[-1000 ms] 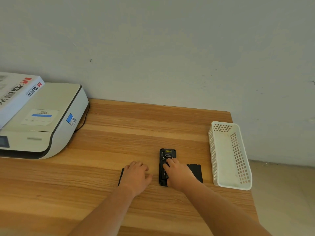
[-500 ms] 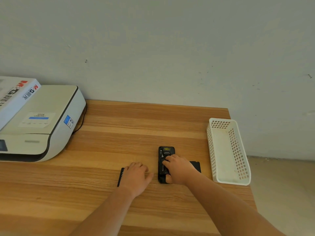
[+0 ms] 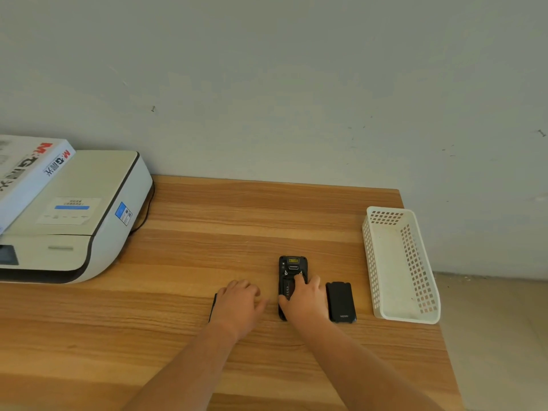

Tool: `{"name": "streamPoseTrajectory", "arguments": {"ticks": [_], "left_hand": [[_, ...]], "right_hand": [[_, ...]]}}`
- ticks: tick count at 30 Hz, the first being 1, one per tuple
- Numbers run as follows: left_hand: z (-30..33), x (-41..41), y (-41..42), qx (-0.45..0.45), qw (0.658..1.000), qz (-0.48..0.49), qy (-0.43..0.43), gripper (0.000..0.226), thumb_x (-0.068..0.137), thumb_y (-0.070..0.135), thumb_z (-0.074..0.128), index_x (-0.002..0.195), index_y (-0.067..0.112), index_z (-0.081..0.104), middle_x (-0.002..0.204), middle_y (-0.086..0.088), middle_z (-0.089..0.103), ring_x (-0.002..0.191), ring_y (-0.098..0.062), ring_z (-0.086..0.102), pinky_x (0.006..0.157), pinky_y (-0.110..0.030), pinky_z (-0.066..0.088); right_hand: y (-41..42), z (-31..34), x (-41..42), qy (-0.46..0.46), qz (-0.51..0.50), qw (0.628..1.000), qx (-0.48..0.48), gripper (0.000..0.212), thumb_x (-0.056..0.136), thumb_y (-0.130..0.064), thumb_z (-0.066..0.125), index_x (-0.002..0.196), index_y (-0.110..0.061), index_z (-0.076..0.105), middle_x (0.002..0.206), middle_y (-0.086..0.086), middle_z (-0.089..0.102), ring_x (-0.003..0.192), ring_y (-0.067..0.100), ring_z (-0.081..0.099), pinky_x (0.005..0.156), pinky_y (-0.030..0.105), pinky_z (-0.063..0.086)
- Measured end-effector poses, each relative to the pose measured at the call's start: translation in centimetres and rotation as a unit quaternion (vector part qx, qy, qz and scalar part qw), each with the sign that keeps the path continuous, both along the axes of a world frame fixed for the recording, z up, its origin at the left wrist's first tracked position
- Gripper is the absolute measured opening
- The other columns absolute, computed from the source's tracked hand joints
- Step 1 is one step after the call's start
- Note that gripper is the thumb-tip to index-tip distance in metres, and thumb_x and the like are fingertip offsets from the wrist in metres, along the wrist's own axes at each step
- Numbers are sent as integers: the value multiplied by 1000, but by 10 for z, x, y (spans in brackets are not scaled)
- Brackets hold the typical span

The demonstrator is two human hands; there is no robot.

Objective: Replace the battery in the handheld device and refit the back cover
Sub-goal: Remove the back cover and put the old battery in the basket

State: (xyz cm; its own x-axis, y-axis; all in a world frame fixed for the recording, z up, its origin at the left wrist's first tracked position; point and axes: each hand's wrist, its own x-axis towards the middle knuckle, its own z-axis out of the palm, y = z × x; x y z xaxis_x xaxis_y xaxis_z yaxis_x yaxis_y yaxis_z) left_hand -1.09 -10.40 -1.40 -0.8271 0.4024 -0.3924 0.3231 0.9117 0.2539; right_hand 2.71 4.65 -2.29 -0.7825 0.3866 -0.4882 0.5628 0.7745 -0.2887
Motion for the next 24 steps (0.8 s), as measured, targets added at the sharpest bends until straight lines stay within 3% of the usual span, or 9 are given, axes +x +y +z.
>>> {"name": "streamPoseTrajectory", "arguments": {"ticks": [4, 7, 12, 16, 20, 24], "left_hand": [[-2, -2, -1, 1, 1000, 7, -2, 44, 97, 55, 39, 123, 26, 60, 125, 9, 55, 121, -14, 43, 103, -36, 34], [-2, -1, -1, 6, 1000, 13, 1, 46, 97, 58, 38, 122, 26, 60, 123, 9, 56, 120, -13, 44, 103, -36, 34], [0, -1, -1, 6, 1000, 16, -3, 50, 96, 61, 35, 122, 26, 60, 123, 10, 56, 120, -13, 45, 103, -36, 34], [4, -3, -1, 6, 1000, 15, -7, 51, 97, 60, 35, 125, 25, 59, 124, 9, 56, 121, -14, 44, 104, -36, 34], [12, -5, 7, 5, 1000, 4, -3, 49, 97, 57, 35, 127, 25, 58, 125, 8, 56, 121, -13, 45, 105, -37, 35], [22, -8, 19, 1, 1000, -16, -3, 49, 98, 56, 33, 127, 25, 56, 127, 6, 56, 122, -14, 45, 108, -38, 34]], "right_hand": [[-6, -3, -5, -22, -33, 999, -8, 56, 90, -36, 61, 136, -20, 34, 128, 11, 33, 116, 29, 42, 82, 33, 45], [-8, -3, -10, -30, -42, 999, -6, 54, 90, -31, 62, 135, -17, 36, 130, 12, 34, 116, 29, 45, 85, 34, 48], [-7, 0, -13, -37, -73, 996, -36, 66, 84, -38, 69, 136, -19, 32, 129, 11, 35, 115, 31, 48, 86, 38, 52], [3, 10, -12, -16, -92, 994, -56, 66, 82, -39, 70, 134, -20, 34, 126, 11, 38, 114, 30, 47, 79, 36, 48], [20, 27, -7, 24, -89, 995, -48, 63, 80, -37, 69, 131, -21, 37, 128, 10, 38, 115, 29, 43, 86, 41, 51], [40, 44, 5, 57, -85, 994, -25, 54, 80, -35, 67, 125, -19, 41, 126, 9, 39, 114, 26, 43, 81, 35, 49]]}}
